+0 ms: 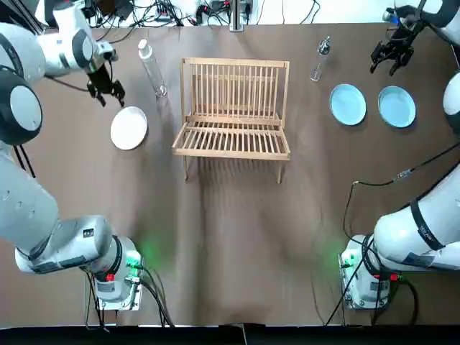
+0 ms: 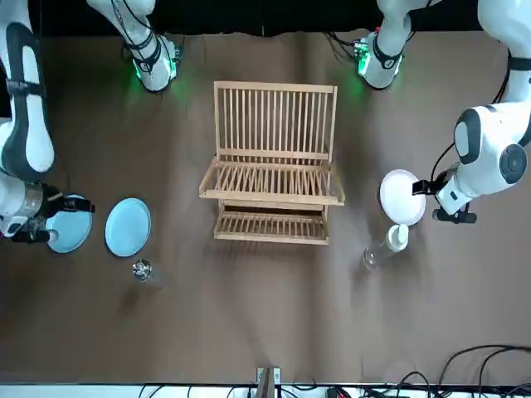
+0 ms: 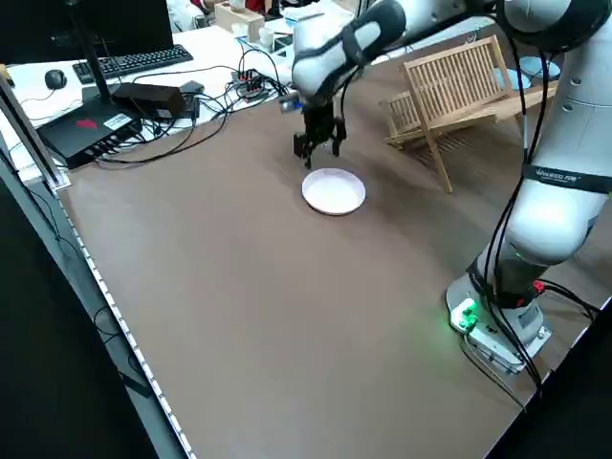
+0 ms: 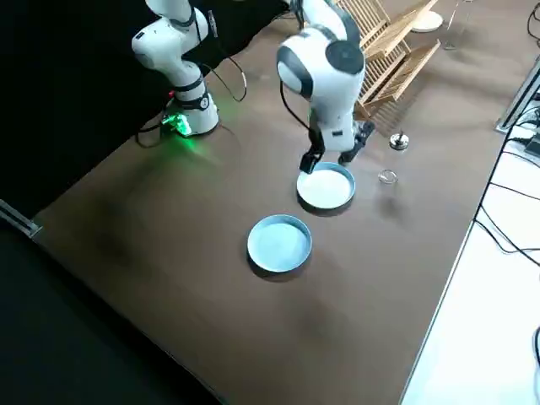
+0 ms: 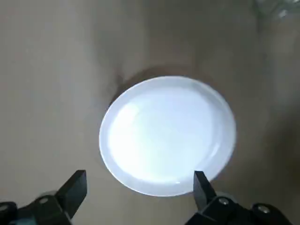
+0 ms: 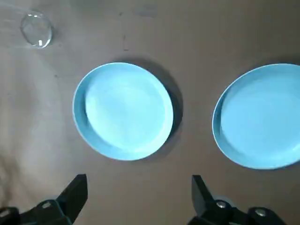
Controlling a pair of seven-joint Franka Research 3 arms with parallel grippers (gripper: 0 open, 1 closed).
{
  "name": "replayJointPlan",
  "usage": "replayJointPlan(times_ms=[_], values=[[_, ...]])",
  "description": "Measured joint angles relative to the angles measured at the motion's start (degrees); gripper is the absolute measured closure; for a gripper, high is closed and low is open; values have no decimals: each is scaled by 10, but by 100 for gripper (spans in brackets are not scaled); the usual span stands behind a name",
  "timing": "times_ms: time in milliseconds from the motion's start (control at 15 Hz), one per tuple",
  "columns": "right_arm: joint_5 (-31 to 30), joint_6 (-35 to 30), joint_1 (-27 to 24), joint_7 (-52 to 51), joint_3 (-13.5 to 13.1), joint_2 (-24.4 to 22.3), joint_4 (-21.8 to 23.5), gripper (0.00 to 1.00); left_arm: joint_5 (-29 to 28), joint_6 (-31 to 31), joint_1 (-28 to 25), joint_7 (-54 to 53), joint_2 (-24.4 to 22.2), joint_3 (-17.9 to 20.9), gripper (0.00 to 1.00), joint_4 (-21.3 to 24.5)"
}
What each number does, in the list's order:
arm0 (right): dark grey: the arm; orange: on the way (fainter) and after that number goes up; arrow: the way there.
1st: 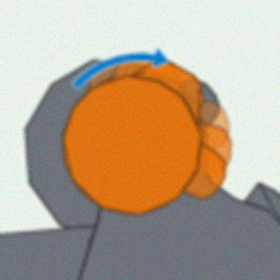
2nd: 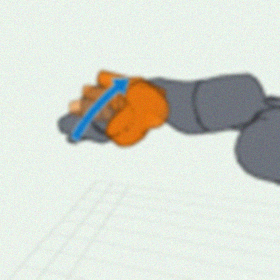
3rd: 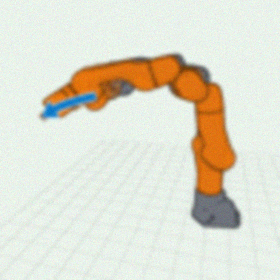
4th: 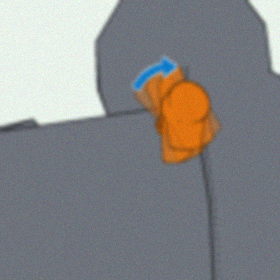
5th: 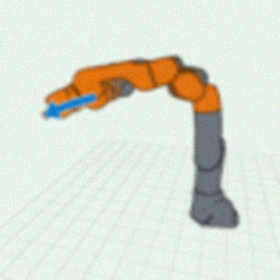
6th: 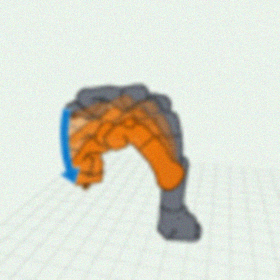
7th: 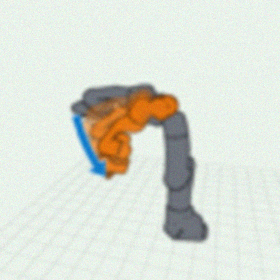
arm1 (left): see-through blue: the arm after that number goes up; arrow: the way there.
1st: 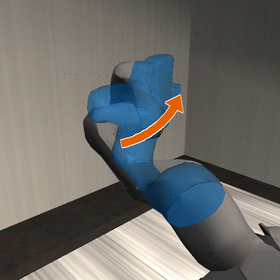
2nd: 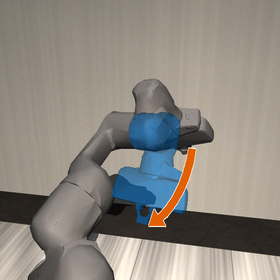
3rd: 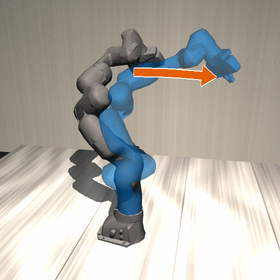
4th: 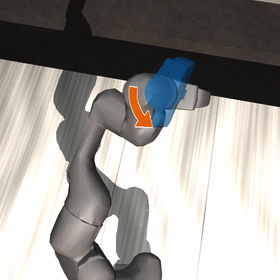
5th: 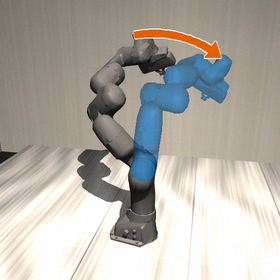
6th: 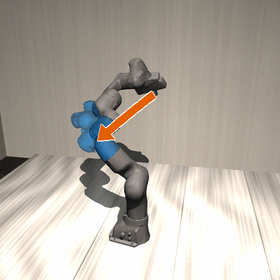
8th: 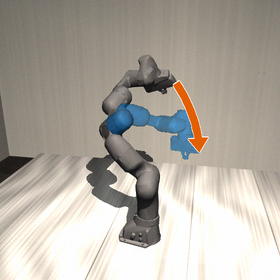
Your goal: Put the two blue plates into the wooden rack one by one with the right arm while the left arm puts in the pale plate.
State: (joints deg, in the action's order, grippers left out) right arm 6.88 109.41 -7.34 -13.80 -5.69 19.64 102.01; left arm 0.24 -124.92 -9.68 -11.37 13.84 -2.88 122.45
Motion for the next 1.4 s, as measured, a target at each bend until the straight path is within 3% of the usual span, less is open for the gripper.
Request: replayJointPlan(times_ms=[200,400,667,800,867,1000,1267,1400], values=[[22,44,-1,-8,1,47,1,4,0,-41,-31,-17,34,0,0,20],[64,61,-16,-74,1,94,1,33,0,-83,-41,-20,77,0,0,20],[104,72,-40,-133,1,128,0,43,0,-121,-51,-20,115,0,2,18],[105,81,-41,-135,1,133,0,46,0,-122,-51,-20,117,-1,16,15],[105,94,-41,-136,2,140,0,57,0,-122,-51,-20,117,-1,37,11],[105,106,-41,-136,2,149,0,59,0,-121,-51,-19,116,-1,56,8],[105,130,-41,-137,2,168,0,60,0,-117,-52,-19,112,-1,88,8],[105,132,-41,-137,2,174,0,69,0,-95,-52,-19,103,-4,93,6]])
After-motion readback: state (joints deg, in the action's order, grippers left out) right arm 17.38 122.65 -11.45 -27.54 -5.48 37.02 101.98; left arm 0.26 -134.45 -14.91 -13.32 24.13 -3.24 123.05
